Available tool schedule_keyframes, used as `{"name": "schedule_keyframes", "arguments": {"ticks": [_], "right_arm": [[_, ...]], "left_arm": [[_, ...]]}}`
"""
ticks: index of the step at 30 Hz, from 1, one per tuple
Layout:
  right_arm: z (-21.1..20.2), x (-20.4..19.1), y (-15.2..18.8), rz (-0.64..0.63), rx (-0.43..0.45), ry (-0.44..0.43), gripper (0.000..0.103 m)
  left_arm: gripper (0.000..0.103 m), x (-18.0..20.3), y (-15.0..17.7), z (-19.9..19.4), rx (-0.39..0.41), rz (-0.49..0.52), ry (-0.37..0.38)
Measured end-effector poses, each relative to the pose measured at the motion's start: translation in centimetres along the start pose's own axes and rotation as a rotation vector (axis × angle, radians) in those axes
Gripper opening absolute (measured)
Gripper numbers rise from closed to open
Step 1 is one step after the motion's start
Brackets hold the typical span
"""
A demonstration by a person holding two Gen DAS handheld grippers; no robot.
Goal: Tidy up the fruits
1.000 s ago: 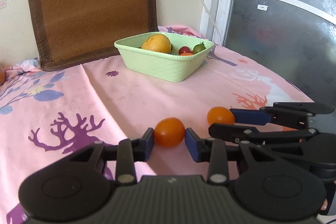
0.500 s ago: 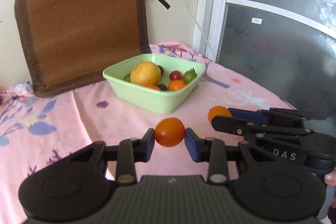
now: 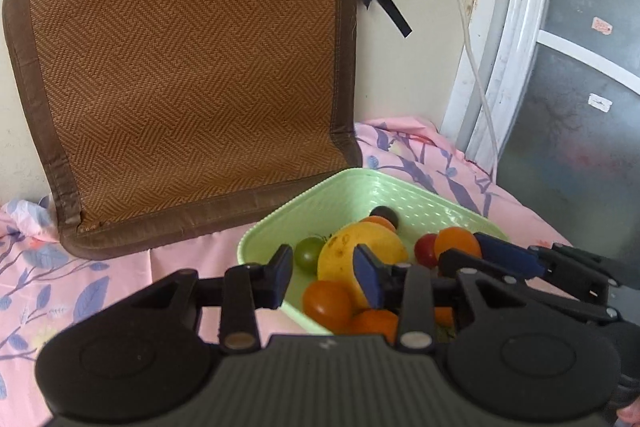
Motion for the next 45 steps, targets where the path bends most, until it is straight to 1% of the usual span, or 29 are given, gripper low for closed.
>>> {"name": "schedule_keyframes", "arguments": {"ticks": [1,3,5,7,8,10,13,15,18,20,23,25,26,27,29,30,31,33,35,36,37,39,45], "right_arm": [[-0.1,0.1,0.0,0.005,0.005,0.002,0.032],[-0.9,0.5,-0.4,0.019,0.038,0.003,0.032],[-2.1,0.8,-1.0,0.047,0.076,0.007,0.032],[-3.7,1.3,-1.1,0.093,0.107,0.019,0.032],[-4.7,1.7,-0.9,0.129,0.118,0.025,0.032],[-6.8,2.2,0.1,0.204,0.128,0.033,0.032],[-9.7,1.8,2.3,0.253,0.133,0.073,0.032],[-10.7,1.0,3.4,0.256,0.108,0.087,0.032],[-11.5,-0.3,4.5,0.28,0.03,0.057,0.032],[-12.0,-1.3,5.2,0.279,0.01,0.049,0.032],[-12.8,-2.3,6.1,0.279,-0.024,0.038,0.032],[-13.3,-2.8,6.4,0.278,-0.035,0.029,0.032],[-13.5,-3.0,6.4,0.274,-0.035,0.028,0.032],[-13.8,-3.1,6.5,0.271,-0.032,0.029,0.033],[-14.2,-3.1,6.4,0.274,-0.03,0.025,0.033],[-14.4,-3.1,6.4,0.28,-0.031,0.023,0.036],[-14.6,-3.0,6.4,0.288,-0.03,0.021,0.043],[-15.0,-2.9,6.5,0.295,-0.028,0.02,0.043],[-15.4,-2.7,6.6,0.301,-0.03,0.019,0.043],[-15.6,-2.6,6.8,0.308,-0.034,0.018,0.043],[-15.8,-2.5,6.9,0.318,-0.039,0.017,0.043],[-16.1,-2.3,7.2,0.34,-0.05,0.014,0.043],[-16.9,-2.2,8.0,0.379,-0.083,-0.006,0.045]], "left_arm": [[0.041,-0.2,0.0,0.3,-0.004,-0.005,-0.008],[0.041,-0.8,0.1,0.1,0.004,-0.037,-0.011],[0.041,-1.2,0.2,-1.1,0.029,-0.079,0.005],[0.041,-1.2,0.4,-3.1,0.064,-0.095,0.004],[0.042,-1.0,0.7,-4.3,0.082,-0.094,-0.002],[0.05,-0.4,1.7,-6.5,0.116,-0.083,-0.03],[0.053,1.0,4.1,-9.4,0.14,-0.055,-0.067],[0.054,2.3,6.2,-10.7,0.142,-0.029,-0.079],[0.057,4.1,8.9,-11.9,0.15,0.012,-0.093],[0.057,5.2,10.3,-12.1,0.132,0.023,-0.096],[0.057,6.5,11.7,-12.4,0.108,0.047,-0.085],[0.061,7.1,12.4,-13.0,0.109,0.066,-0.094],[0.063,7.3,12.6,-13.4,0.113,0.07,-0.097],[0.067,7.5,12.7,-13.7,0.117,0.069,-0.097],[0.077,7.5,12.8,-14.5,0.134,0.062,-0.109],[0.085,7.6,12.8,-14.9,0.144,0.06,-0.116],[0.088,7.6,12.8,-15.2,0.152,0.061,-0.126],[0.089,7.7,12.7,-15.8,0.157,0.061,-0.148],[0.094,7.7,12.6,-16.4,0.159,0.052,-0.161],[0.099,7.6,12.6,-16.6,0.158,0.049,-0.174],[0.101,7.6,12.7,-16.8,0.158,0.047,-0.188],[0.103,7.3,12.8,-17.2,0.155,0.039,-0.212],[0.103,7.0,13.4,-17.6,0.126,0.018,-0.242]]}}
Point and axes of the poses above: each gripper's, at about its wrist camera, not at the fingertips, and z roughly the way its jaws point, x to its right, y to its underside, the point moved 2 cm from there along z, roughly the way its jaws point, and after that the axes turned 4 degrees about y, right-handed, at the moved point
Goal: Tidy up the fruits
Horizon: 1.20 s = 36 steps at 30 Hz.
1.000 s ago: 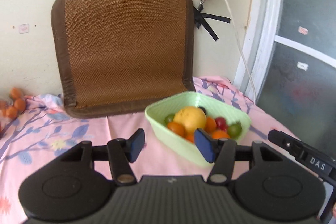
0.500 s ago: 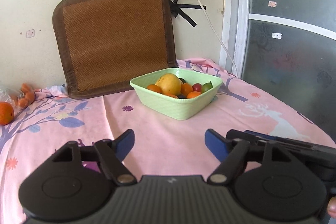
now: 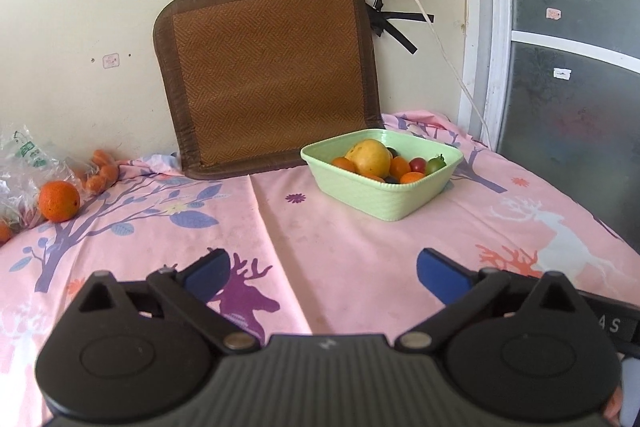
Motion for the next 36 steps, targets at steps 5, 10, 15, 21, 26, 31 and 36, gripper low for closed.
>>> {"name": "schedule_keyframes", "arguments": {"ticks": [5,10,15,21,26,31,36], "right_arm": [[-0.6,-0.6,0.5,-0.01,-0.003,-0.014,0.046],[-0.9,-0.9,0.6,-0.018,-0.004,-0.026,0.047],[-1.1,-1.0,0.7,-0.02,-0.01,-0.029,0.048],[-1.4,-0.9,0.7,-0.006,-0.002,-0.026,0.053],[-2.0,-0.8,0.7,-0.004,0.009,-0.03,0.053],[-2.3,-0.7,0.8,-0.001,0.011,-0.032,0.053],[-2.5,-0.6,1.0,0.004,0.008,-0.033,0.053]], "left_arm": [[0.103,0.1,0.6,-0.5,0.007,0.022,-0.047],[0.103,0.0,0.9,-1.1,0.0,0.021,-0.079],[0.103,-0.3,1.0,-1.5,-0.005,0.013,-0.088],[0.103,-0.1,0.9,-1.8,0.003,0.021,-0.117],[0.103,0.3,1.0,-2.1,0.004,0.039,-0.134],[0.103,0.5,1.1,-2.4,0.007,0.046,-0.141],[0.103,0.5,1.3,-2.6,0.005,0.052,-0.148]]}}
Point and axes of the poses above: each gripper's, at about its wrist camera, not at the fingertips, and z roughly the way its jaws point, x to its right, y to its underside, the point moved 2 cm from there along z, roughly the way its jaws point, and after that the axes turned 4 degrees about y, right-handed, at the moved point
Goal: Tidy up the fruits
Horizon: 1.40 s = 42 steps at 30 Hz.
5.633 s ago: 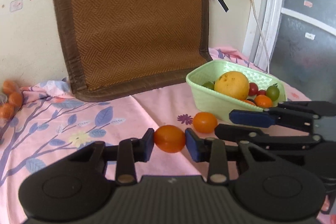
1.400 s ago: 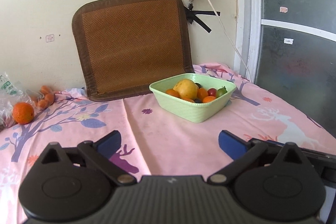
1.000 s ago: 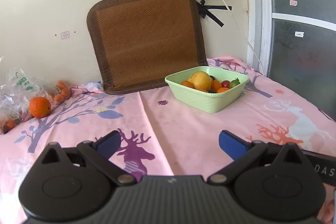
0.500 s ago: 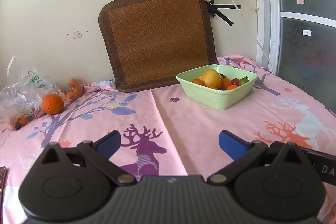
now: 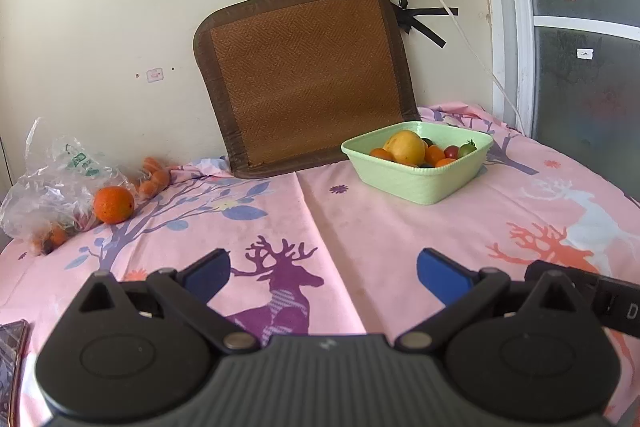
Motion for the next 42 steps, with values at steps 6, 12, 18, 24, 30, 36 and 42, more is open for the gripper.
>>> {"name": "schedule_keyframes", "arguments": {"ticks": [6,12,18,24,30,36,42], "right_arm": [[-0.2,0.0,0.1,0.009,0.006,0.005,0.06],[-0.4,0.2,0.1,0.014,0.019,0.014,0.063],[-0.9,0.2,0.1,-0.001,0.047,0.025,0.064],[-1.1,0.3,0.1,0.0,0.058,0.028,0.065],[-1.5,0.4,0.1,0.008,0.063,0.024,0.065],[-1.9,0.2,0.1,0.004,0.075,0.008,0.065],[-2.0,0.0,0.2,-0.004,0.089,0.021,0.066]], "left_arm": [[0.103,0.1,0.3,-0.1,-0.006,0.009,-0.001],[0.103,0.4,0.5,-0.3,-0.006,0.02,-0.005],[0.103,0.6,0.6,-0.4,0.006,0.038,-0.028],[0.103,0.7,0.7,-0.4,0.004,0.052,-0.044],[0.103,1.0,0.9,-0.9,0.008,0.07,-0.052],[0.103,1.2,1.1,-1.6,0.006,0.084,-0.055],[0.103,1.2,1.4,-1.6,-0.012,0.079,-0.035]]}}
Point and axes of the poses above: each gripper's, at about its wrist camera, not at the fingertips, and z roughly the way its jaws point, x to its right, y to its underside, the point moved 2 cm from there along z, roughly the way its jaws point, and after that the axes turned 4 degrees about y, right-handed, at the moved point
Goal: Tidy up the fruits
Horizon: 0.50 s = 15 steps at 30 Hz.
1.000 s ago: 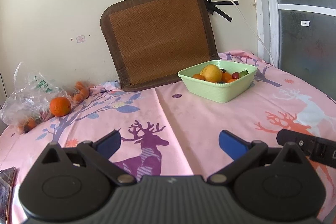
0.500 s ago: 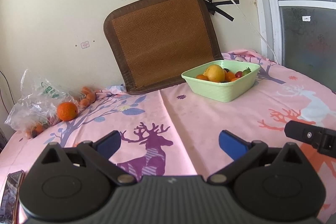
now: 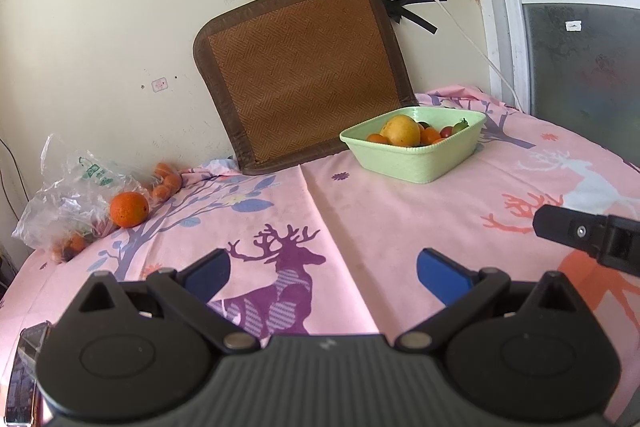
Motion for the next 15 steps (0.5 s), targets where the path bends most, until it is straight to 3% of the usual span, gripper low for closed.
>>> {"name": "schedule_keyframes", "arguments": {"ticks": [2,6,15], "right_arm": [[0.1,-0.1,0.1,-0.012,0.0,0.007,0.068],[0.0,-0.4,0.3,-0.04,0.021,0.036,0.08],[0.2,-0.8,0.3,-0.079,0.048,0.08,0.08]], "left_arm": [[0.103,0.0,0.2,0.1,-0.006,0.002,0.004],[0.103,-0.1,0.5,0.6,-0.036,-0.001,0.02],[0.103,-0.8,1.1,1.3,-0.075,-0.041,0.042]]}}
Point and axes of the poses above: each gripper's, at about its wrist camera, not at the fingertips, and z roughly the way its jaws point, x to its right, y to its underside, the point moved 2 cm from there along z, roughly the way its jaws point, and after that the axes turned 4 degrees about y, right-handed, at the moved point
